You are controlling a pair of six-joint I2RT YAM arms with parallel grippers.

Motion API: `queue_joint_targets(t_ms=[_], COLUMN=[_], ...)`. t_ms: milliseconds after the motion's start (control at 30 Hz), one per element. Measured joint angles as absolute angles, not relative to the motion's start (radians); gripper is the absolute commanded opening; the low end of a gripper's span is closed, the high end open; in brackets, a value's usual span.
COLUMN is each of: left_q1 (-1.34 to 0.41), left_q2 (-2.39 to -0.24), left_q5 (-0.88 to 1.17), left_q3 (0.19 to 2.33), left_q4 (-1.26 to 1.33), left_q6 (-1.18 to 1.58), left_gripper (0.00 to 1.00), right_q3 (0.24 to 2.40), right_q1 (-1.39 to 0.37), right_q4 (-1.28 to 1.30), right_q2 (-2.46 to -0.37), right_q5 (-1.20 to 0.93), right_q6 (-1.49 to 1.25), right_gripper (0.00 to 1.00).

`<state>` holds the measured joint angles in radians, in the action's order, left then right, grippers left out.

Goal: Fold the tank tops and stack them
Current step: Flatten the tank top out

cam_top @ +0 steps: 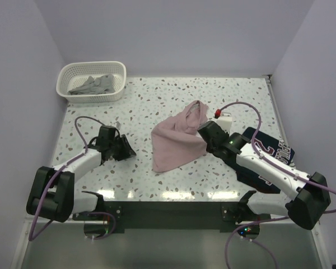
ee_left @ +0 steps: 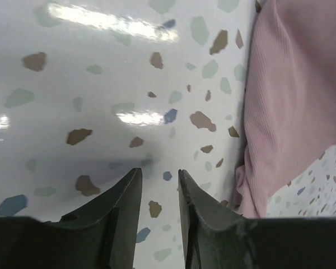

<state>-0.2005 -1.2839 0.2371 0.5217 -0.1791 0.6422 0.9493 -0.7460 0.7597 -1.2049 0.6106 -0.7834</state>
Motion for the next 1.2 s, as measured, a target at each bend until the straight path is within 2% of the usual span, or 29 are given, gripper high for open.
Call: queue_joint_targets(t_ms=[267, 300, 500, 667, 767, 800, 900, 933, 1167, 1200], left_q1=[-0.416, -0.435, -0.477, -0.49, -0.498, -0.501, -0.505, -0.504, -0.389, -0.363], left_q2=[-1.304, -1.306, -1.348, -1.414, -1.477, -1.504, -1.593, -1.607, -1.507, -1.462], left_q5=[0.31, 0.319, 0.372, 0.416, 0.431, 0.436, 0.429, 0.42, 0.234, 0.196], left_q3=[0.507, 0.498, 0.458, 0.458, 0.479, 0.491, 0.541, 0.559, 0.786, 0.827], left_q4=[-0.076, -0.056, 0.057, 0.188, 0.255, 0.271, 0.282, 0.266, -0.056, -0.103], left_q6=[0.681, 0.696, 0.761, 0.799, 0.822, 0.829, 0.839, 0.839, 0.786, 0.768], left_gripper=[0.42, 0.46, 0.59, 0.61, 0.48, 0.32, 0.06, 0.02, 0.0, 0.06], right_q3=[0.931, 0.929, 0.928, 0.928, 0.931, 0.936, 0.984, 1.014, 1.3, 1.336], right_q1=[-0.711, -0.709, -0.691, -0.677, -0.673, -0.673, -0.672, -0.671, -0.653, -0.653], right_q4=[0.765, 0.766, 0.765, 0.765, 0.768, 0.769, 0.789, 0.799, 0.825, 0.824], right_q2=[-1.206, -1.207, -1.21, -1.21, -1.21, -1.21, -1.21, -1.21, -1.222, -1.222], right_q5=[0.616, 0.616, 0.616, 0.616, 0.615, 0.616, 0.613, 0.613, 0.619, 0.617], right_q6=[-0.773, -0.772, -0.757, -0.743, -0.736, -0.732, -0.715, -0.706, -0.638, -0.629], right_gripper=[0.0, 0.0, 0.0, 0.0, 0.0, 0.0, 0.0, 0.0, 0.0, 0.0])
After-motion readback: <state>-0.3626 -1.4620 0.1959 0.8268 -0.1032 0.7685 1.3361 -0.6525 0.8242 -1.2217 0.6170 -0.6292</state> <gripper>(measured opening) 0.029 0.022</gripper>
